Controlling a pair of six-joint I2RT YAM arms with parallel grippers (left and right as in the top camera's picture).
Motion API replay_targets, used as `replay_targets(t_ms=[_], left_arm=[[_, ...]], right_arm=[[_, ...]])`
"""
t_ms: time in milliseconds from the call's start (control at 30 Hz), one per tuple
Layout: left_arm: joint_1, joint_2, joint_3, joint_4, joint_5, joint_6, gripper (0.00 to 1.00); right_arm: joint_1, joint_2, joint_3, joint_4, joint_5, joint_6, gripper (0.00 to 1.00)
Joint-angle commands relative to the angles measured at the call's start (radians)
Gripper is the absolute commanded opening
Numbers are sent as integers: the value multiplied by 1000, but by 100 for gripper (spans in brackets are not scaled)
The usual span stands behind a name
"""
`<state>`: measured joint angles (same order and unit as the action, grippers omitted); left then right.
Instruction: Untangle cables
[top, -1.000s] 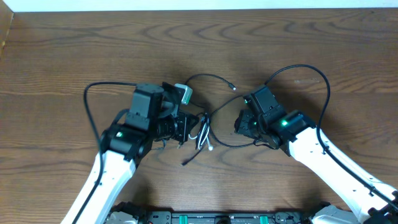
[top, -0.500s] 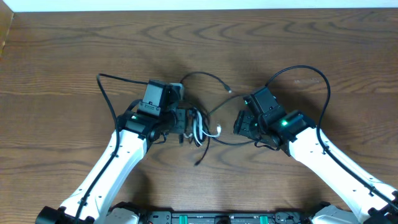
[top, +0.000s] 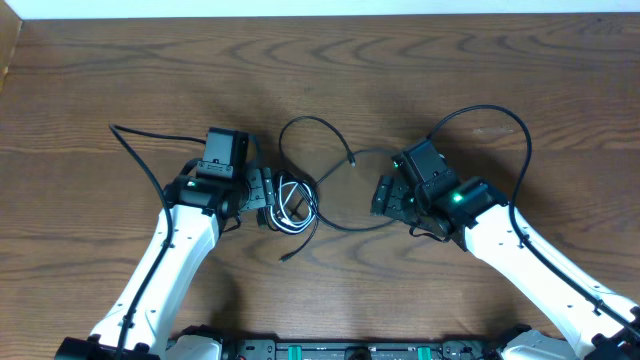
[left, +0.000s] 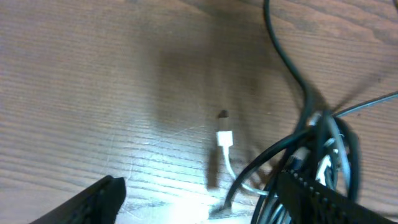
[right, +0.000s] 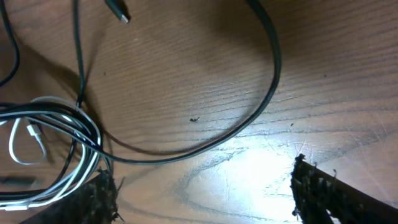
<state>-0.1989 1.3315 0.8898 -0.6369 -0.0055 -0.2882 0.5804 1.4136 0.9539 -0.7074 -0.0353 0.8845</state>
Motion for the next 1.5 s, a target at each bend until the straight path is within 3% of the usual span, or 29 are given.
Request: replay_targets(t_ms=[0, 700, 967, 1133, 1267, 1467], left_arm=[[7, -37, 10, -10, 26, -6, 86], [7, -518, 27, 17, 46, -32, 94], [7, -522, 26, 16, 56, -32, 98], [7, -509, 26, 33, 210, -32, 98], [5, -486, 26, 24, 241, -39, 98], [1, -416, 22, -43, 241, -178, 98]], right_arm=[[3, 7, -2, 0, 15, 2, 90], [3, 7, -2, 0, 15, 2, 93], [3, 7, -2, 0, 15, 2, 94], [3, 7, -2, -1, 14, 2, 94], [3, 7, -2, -4, 14, 2, 95], [3, 7, -2, -3, 15, 2, 99]])
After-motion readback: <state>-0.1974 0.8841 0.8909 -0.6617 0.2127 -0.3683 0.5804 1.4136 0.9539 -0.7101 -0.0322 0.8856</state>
